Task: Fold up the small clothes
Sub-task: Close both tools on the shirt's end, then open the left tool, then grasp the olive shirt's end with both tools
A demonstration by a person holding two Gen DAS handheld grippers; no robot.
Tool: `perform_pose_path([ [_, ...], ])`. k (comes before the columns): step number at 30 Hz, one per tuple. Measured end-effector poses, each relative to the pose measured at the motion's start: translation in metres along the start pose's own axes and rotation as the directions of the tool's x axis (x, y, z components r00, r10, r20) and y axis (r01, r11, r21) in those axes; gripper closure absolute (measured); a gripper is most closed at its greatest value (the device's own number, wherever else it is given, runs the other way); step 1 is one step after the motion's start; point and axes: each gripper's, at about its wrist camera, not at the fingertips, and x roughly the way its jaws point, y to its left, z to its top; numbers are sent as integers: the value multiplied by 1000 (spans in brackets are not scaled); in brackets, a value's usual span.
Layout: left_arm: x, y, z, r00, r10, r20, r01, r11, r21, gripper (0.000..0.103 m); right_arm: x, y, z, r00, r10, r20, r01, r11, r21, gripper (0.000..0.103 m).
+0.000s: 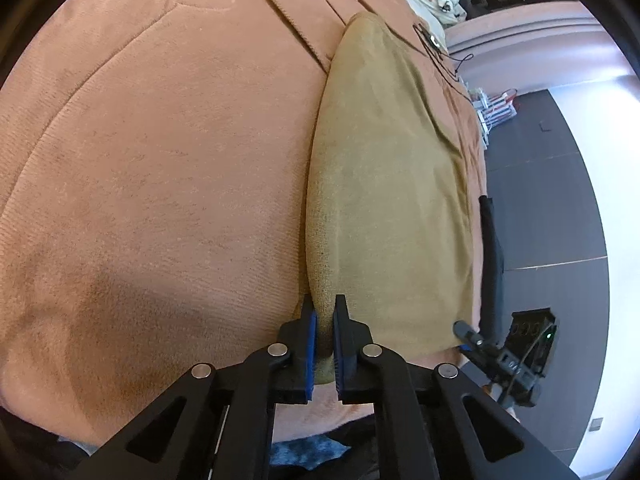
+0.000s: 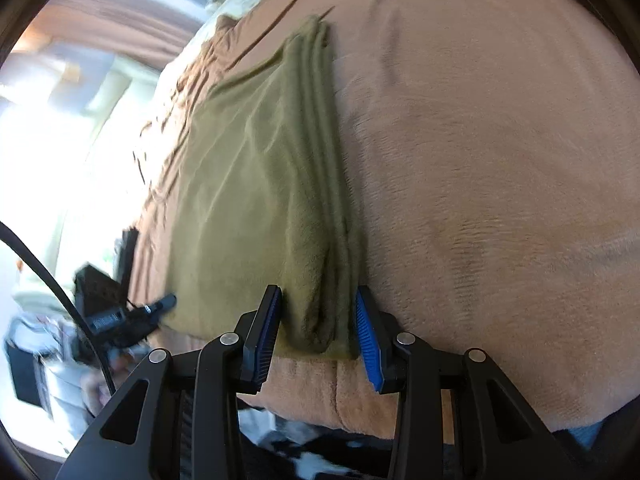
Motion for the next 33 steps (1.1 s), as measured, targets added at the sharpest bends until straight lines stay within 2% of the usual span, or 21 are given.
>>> perform_pose_path([
  [2, -4, -2, 1, 1000, -8, 2, 8, 1000, -3, 97, 1, 6, 0, 1000, 5, 3, -5, 1000, -17, 83],
  [5, -11, -9, 4, 1000, -12, 8, 12, 1000, 23, 97, 3, 3, -2, 999, 42, -3, -42, 999, 11, 87],
  [11, -26, -12, 8, 1000, -25, 4, 24, 998, 54, 97, 3, 4, -11, 998, 54, -10, -54, 999, 0, 89],
  [21, -47, -8, 7, 1000, 11, -8, -10, 996, 88, 97, 12, 11, -25, 993, 113, -44, -114, 993, -31, 91],
  [24, -47, -11, 9, 1000, 22, -9, -21, 994, 111, 96, 14, 13, -26, 996, 75, -47, -79, 994, -69, 91],
  [27, -40, -16, 15, 996, 88, -10, -86, 989, 124, 94, 16, 10, -20, 998, 45, -39, -48, 996, -79, 87],
  [28, -35, -18, 21, 995, 101, -13, -99, 987, 129, 91, 16, 7, -17, 998, 46, -30, -48, 996, -74, 81],
  [29, -34, -17, 21, 995, 97, -15, -95, 987, 127, 79, 15, 3, -16, 999, 51, -13, -52, 997, -63, 68],
  [30, -33, -15, 25, 996, 86, -11, -84, 989, 120, 66, 14, 0, -14, 998, 61, 8, -60, 997, -54, 60],
  [31, -35, -12, 24, 997, 82, -4, -81, 990, 118, 61, 11, -5, -11, 996, 78, 30, -77, 996, -42, 46],
  [32, -36, -12, 26, 997, 82, 8, -83, 989, 119, 56, 10, -8, -8, 995, 94, 46, -92, 995, -33, 41],
  [33, -35, -13, 30, 996, 88, 17, -90, 989, 122, 55, 10, -11, -4, 994, 100, 53, -99, 995, -32, 41],
])
